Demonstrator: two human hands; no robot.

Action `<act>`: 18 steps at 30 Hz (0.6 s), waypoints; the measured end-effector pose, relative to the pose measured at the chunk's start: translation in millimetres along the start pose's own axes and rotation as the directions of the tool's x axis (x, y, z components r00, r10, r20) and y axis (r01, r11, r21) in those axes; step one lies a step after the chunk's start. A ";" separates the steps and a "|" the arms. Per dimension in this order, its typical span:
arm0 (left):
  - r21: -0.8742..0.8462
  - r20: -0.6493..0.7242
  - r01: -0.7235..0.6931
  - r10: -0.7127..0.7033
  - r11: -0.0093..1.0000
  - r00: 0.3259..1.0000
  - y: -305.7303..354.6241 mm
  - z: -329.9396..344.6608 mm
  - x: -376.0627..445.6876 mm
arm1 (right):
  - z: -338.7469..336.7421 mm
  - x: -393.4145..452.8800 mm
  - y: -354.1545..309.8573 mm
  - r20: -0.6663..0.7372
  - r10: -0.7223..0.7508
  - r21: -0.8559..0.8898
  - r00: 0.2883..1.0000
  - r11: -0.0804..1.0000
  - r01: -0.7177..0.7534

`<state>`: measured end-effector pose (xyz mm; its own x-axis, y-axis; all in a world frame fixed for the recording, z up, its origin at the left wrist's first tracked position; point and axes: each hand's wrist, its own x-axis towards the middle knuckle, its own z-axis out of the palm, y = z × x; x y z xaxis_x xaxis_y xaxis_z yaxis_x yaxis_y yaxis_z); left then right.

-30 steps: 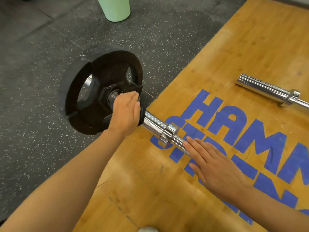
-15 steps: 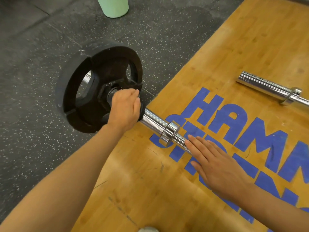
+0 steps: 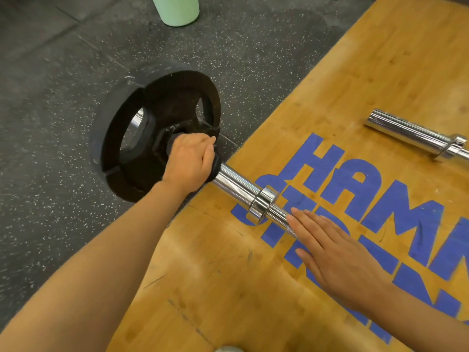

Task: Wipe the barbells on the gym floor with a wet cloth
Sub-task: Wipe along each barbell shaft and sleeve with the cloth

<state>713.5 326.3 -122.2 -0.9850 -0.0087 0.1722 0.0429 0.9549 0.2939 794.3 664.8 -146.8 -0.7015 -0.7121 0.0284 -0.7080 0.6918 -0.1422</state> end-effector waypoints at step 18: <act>0.001 -0.125 -0.072 0.072 0.997 0.990 22.0 14.7 -19.8 | 4.2 -0.5 2.3 0.005 -0.009 -0.033 1.000 0.999 0.010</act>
<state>731.5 351.8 -133.0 -0.9507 0.0228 0.3092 0.1137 0.9534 0.2793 793.4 666.2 -151.3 -0.6944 -0.7192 0.0250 -0.7170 0.6885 -0.1088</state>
